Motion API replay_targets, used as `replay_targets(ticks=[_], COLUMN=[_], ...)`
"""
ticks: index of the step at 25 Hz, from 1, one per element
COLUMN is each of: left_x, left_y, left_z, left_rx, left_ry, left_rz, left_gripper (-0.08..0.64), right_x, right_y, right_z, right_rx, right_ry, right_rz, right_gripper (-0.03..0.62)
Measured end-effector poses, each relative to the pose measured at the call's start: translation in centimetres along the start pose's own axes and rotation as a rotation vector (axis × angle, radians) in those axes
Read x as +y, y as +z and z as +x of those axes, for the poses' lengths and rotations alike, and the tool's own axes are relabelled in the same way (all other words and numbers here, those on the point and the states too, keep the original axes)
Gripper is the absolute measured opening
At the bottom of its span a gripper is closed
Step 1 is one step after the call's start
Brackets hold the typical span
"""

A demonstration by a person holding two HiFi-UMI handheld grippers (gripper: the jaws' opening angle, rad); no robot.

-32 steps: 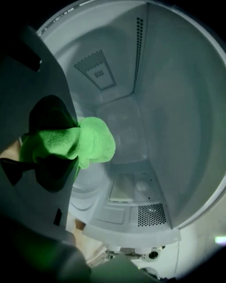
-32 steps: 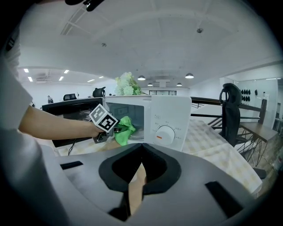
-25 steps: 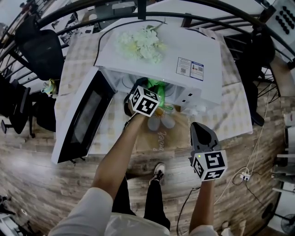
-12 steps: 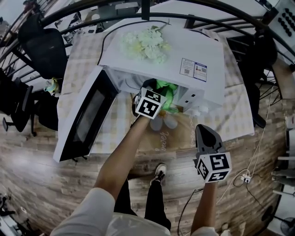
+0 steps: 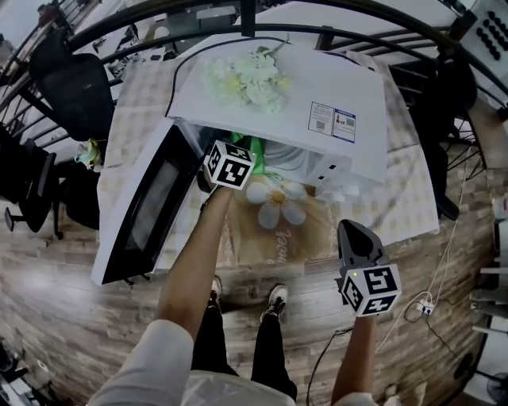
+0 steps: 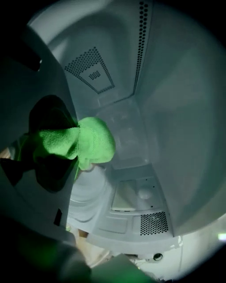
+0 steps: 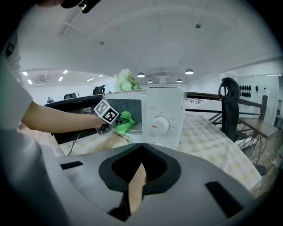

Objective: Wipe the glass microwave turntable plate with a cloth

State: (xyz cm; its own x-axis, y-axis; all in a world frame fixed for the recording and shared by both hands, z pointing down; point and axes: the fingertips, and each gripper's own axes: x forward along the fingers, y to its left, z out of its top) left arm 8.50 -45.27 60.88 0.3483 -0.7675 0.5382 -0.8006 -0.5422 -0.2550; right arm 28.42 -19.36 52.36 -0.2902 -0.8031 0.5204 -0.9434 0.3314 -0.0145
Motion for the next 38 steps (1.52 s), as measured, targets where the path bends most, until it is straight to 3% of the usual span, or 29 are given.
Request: replay_targets(ticks=[7,13,19,21,23,27,31,33,36,38], left_x=[-3.8,-10.0,-13.8,-13.8,-11.5,-2.9,2.9,3.8,2.9,2.3], left_y=[1.0,2.8,4.0,4.3,4.3,3.1,2.4,2.0,0.8,0.8], left_z=[0.4,0.0,-0.8,-1.1,-0.7,-0.2,0.2,0.9,2.6,3.1], left_rx=[0.022,0.021,-0.017,-0.050,-0.063,-0.082,-0.082,-0.058,0.027,0.039], left_ry=[-0.119,-0.268,-0.394,-0.408,-0.318,0.001,0.172,0.194,0.130,0.113], left_rz=[0.048,0.129,0.134,0.097,0.035,-0.081,-0.131,-0.138,-0.129,-0.097], left_gripper=[0.130,0.127,0.127,0.127,0.129,0.132,0.132,0.132,0.132,0.130], right_x=[-0.4,-0.3,0.5,0.7,0.9,1.3,1.3,1.3,1.4,1.5], right_y=[0.5,0.8,0.6,0.6,0.5,-0.1,-1.1,-1.4,-1.6,-1.7], right_z=[0.0,0.2,0.7,0.7,0.8,0.7,0.6,0.6,0.5,0.4], right_rx=[-0.012,-0.019,-0.013,-0.013,-0.012,0.001,0.016,0.020,0.026,0.029], right_ry=[-0.011,-0.017,-0.006,-0.004,0.001,0.013,0.017,0.021,0.027,0.030], right_rz=[0.001,0.014,0.011,0.012,0.011,0.006,0.015,0.022,0.020,0.019], right_gripper=[0.014,0.014,0.014,0.014,0.014,0.014,0.014,0.014,0.014,0.014])
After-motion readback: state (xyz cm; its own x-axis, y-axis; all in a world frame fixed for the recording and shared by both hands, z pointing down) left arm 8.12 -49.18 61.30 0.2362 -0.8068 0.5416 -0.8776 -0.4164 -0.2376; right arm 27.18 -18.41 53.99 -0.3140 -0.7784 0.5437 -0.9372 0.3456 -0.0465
